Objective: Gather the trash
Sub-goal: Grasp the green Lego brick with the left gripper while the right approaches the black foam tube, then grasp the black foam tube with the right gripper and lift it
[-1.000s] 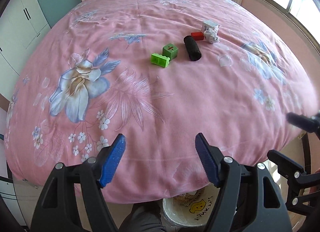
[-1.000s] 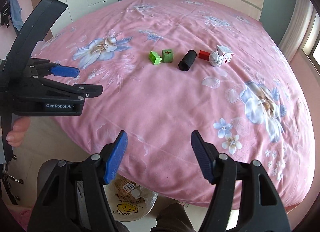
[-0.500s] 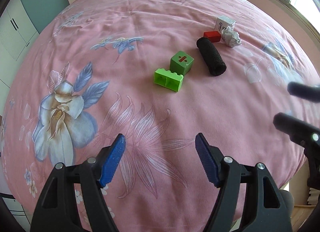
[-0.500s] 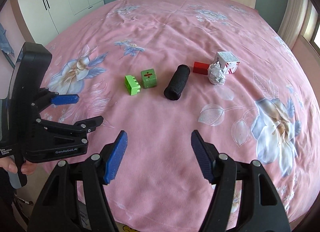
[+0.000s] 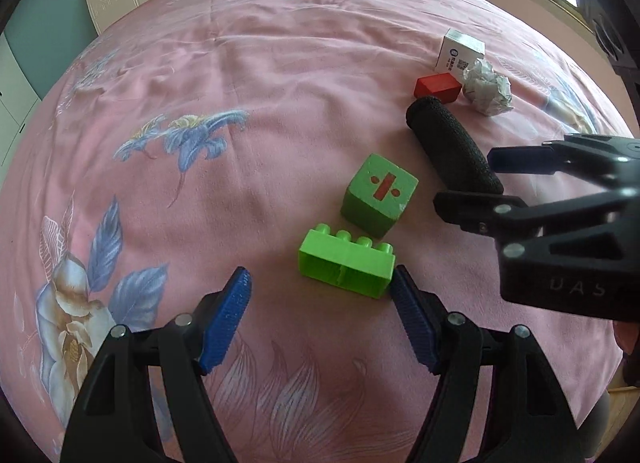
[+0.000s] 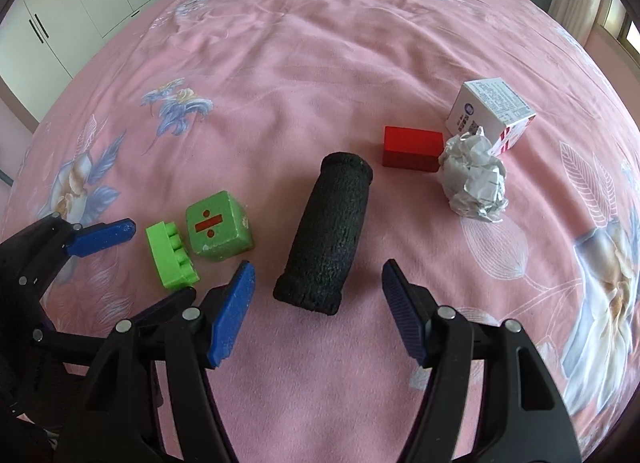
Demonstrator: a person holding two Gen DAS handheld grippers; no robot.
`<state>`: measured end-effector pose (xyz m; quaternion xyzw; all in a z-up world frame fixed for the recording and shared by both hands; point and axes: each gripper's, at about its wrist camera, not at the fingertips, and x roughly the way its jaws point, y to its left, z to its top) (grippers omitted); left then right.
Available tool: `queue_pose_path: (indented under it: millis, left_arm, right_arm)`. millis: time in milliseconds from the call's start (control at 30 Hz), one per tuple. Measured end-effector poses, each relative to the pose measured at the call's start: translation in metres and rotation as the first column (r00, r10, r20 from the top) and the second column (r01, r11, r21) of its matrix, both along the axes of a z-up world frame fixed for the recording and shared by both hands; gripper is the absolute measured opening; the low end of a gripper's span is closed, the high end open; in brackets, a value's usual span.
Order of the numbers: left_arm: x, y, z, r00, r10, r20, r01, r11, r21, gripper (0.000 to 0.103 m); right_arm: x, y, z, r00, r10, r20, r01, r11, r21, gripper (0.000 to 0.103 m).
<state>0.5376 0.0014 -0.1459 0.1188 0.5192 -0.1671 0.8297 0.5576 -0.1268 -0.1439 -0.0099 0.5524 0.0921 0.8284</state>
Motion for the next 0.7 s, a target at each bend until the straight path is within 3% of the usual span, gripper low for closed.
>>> queue_pose_path:
  millis: [133,200,367,567,700]
  left_arm:
    - [0.008,-0.004,-0.005,0.999,-0.042,0.025,0.043,0.999,-0.031,0.074]
    - [0.01,-0.003,-0.008,0.999,-0.033,0.015,0.034,0.998,-0.06,0.074]
    - [-0.001,-0.007,-0.008,0.998,-0.042,0.035,0.045,0.996,-0.078,0.047]
    - [-0.007,-0.009,-0.002,1.0,-0.005,0.017,0.006,0.999,-0.054,0.046]
    - [-0.019,-0.007,0.017,0.999,0.029,0.034,-0.028,0.998,-0.047,0.046]
  right_arm:
    - [0.016,0.0,-0.01,1.0,-0.018,-0.002,0.018,1.0,0.005,0.06]
    - [0.02,0.001,-0.01,1.0,-0.016,0.01,0.016,1.0,-0.01,0.038]
    - [0.015,0.002,-0.011,1.0,0.008,0.021,-0.008,1.0,-0.024,0.037]
    - [-0.008,-0.006,-0.006,1.0,0.015,0.021,-0.015,1.0,-0.016,0.037]
    - [-0.026,-0.017,0.007,1.0,0.013,0.018,-0.013,1.0,-0.013,0.037]
